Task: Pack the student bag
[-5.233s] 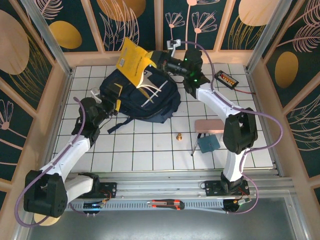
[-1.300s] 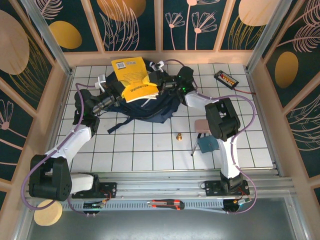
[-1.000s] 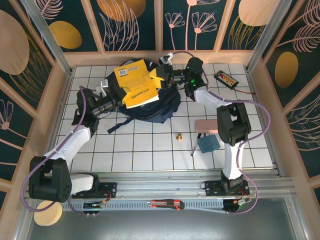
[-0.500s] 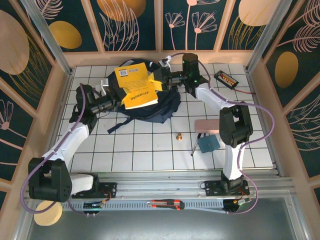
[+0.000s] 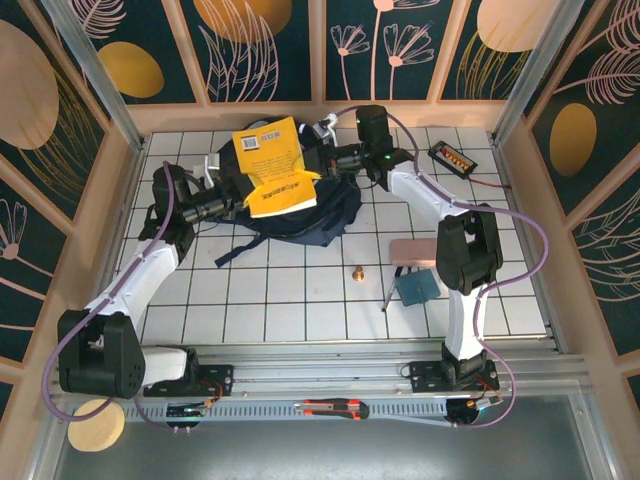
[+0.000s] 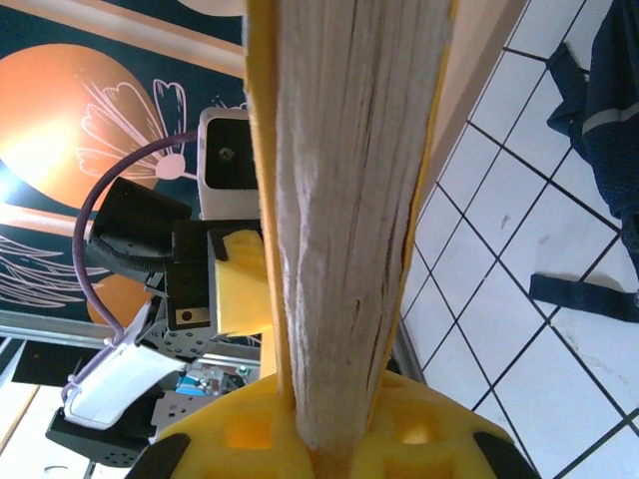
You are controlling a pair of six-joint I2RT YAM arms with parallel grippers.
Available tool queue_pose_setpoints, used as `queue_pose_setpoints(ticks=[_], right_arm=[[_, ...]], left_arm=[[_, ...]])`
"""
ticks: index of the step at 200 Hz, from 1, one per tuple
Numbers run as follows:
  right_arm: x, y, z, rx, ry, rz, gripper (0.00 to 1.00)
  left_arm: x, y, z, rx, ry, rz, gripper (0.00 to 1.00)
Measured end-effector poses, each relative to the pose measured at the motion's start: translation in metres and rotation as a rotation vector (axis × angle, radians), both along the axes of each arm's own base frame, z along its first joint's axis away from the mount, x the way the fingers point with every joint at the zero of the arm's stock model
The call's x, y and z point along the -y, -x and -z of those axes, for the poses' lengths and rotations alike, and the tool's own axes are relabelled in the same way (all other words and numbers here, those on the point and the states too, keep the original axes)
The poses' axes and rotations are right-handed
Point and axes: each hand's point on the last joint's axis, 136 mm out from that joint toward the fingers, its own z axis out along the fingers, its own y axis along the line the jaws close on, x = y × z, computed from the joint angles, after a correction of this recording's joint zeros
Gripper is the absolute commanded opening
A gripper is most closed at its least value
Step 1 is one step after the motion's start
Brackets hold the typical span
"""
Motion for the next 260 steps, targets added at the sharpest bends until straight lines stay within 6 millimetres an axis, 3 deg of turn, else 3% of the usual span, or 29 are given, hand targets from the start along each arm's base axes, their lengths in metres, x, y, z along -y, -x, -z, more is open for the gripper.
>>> queue_pose_setpoints(ticks=[17,35,56,80,101,121,139,177,211,260], right_arm=[[0.015,-0.009,0.015,-0.018,0.030,0.064,0.00],[0.050,-0.024,0.039,-0.074,0.092,0.190,0.00],[0.119,-0.049,0.069,-0.139,0.215,0.435,0.00],[0.202,-0.055,0.088,-0.181,0.344,0.702,0.00],[0.240,-0.045,0.088,-0.187,0.403,0.818,0.00],[0.248,-0.035,0.081,-0.167,0.426,0.839,0.00],[0.249,-0.028,0.078,-0.154,0.433,0.837,0.00],[0.251,-0.011,0.091,-0.178,0.466,0.830,0.00],[0.256,-0.006,0.100,-0.209,0.487,0.834,0.00],[0.265,-0.007,0.098,-0.210,0.490,0.860,0.00]], left_arm=[[-0.005,-0.012,0.002,0.014,-0.123,-0.028,0.84],[-0.015,-0.029,-0.001,0.061,-0.313,-0.083,0.92],[-0.003,-0.035,0.006,0.140,-0.572,-0.068,0.98],[0.042,-0.028,0.052,0.182,-0.845,0.075,0.99],[0.076,-0.021,0.101,0.200,-1.050,0.211,0.99],[0.095,-0.023,0.132,0.221,-1.195,0.302,0.99],[0.108,-0.038,0.143,0.241,-1.257,0.331,0.99],[0.124,-0.070,0.141,0.276,-1.284,0.315,0.96],[0.148,-0.099,0.132,0.328,-1.275,0.308,0.86],[0.157,-0.107,0.163,0.291,-1.294,0.369,0.79]])
